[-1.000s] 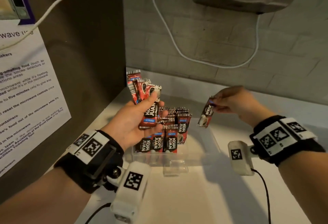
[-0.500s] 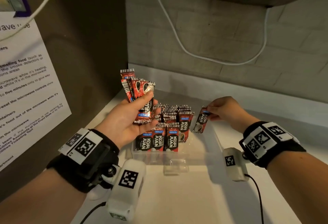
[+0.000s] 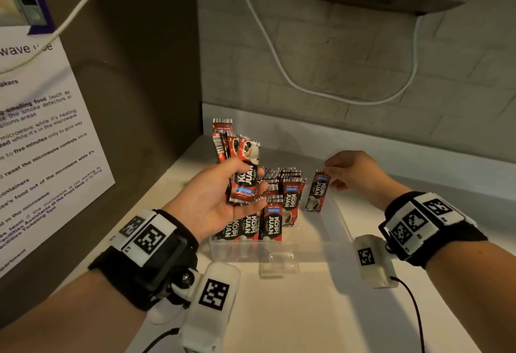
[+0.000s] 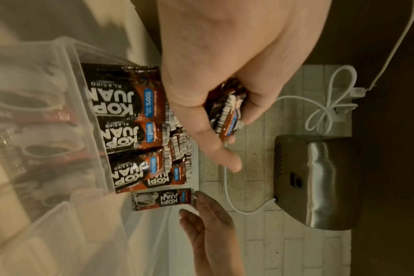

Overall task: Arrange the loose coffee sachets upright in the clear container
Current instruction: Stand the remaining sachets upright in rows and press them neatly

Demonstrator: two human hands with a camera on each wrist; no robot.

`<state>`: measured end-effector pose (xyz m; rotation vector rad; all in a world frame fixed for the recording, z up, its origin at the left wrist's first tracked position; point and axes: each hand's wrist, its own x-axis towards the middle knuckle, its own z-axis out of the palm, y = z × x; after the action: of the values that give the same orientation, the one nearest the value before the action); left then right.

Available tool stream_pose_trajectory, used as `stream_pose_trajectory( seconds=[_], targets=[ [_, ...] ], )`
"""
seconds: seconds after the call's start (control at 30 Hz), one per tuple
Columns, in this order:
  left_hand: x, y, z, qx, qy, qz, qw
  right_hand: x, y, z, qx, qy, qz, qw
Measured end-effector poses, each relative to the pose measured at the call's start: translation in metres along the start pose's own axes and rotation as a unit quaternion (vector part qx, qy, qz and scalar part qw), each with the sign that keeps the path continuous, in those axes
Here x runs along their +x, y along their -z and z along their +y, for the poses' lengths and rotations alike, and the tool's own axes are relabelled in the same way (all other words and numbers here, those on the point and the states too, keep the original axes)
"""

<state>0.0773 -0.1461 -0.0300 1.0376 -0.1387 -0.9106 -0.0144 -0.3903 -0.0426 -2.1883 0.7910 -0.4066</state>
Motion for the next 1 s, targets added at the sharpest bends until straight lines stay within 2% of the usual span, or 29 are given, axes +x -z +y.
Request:
stream_pose_trajectory(
  seconds=[0.1, 0.17, 0.27, 0.37, 0.47, 0.6, 0.67, 0.73, 0.83, 0.9, 1.0],
  targets=[
    [-0.001, -0.005, -0.004, 0.021, 0.000, -0.022, 1.000, -0.006, 0.008, -0.015, -0.076, 0.037, 0.028, 0.996],
    [-0.001, -0.009, -0.008, 0.043, -0.005, -0.027, 0.999, -0.016, 0.012, -0.032, -0.053, 0.068, 0.032, 0.996],
    [-0.001, -0.016, -0.013, 0.079, -0.009, -0.041, 0.996, -0.038, 0.012, -0.058, 0.116, 0.073, -0.073, 0.988],
    [-0.001, -0.023, -0.020, 0.105, -0.005, -0.055, 0.993, -0.050, 0.010, -0.072, 0.169, 0.084, -0.149, 0.971],
    [0.000, -0.025, -0.024, 0.131, -0.004, -0.066, 0.989, -0.052, 0.010, -0.076, 0.181, 0.083, -0.136, 0.971],
    [0.000, -0.022, -0.023, 0.108, -0.034, -0.046, 0.993, -0.051, 0.018, -0.071, 0.246, 0.020, -0.103, 0.964],
    [0.001, -0.019, -0.018, 0.056, -0.066, -0.014, 0.996, -0.052, 0.021, -0.066, 0.192, 0.022, -0.121, 0.974],
    [0.003, -0.018, -0.014, 0.016, -0.082, 0.003, 0.996, -0.055, 0.020, -0.062, 0.100, 0.034, -0.178, 0.978],
    [0.003, -0.019, -0.012, 0.022, -0.085, 0.002, 0.996, -0.065, 0.010, -0.066, 0.007, 0.045, -0.264, 0.963],
    [0.002, -0.022, -0.015, 0.058, -0.087, 0.003, 0.994, -0.068, 0.004, -0.072, 0.016, 0.058, -0.257, 0.964],
    [0.002, -0.024, -0.019, 0.088, -0.084, 0.000, 0.993, -0.064, -0.004, -0.078, 0.067, 0.091, -0.207, 0.972]
  ],
)
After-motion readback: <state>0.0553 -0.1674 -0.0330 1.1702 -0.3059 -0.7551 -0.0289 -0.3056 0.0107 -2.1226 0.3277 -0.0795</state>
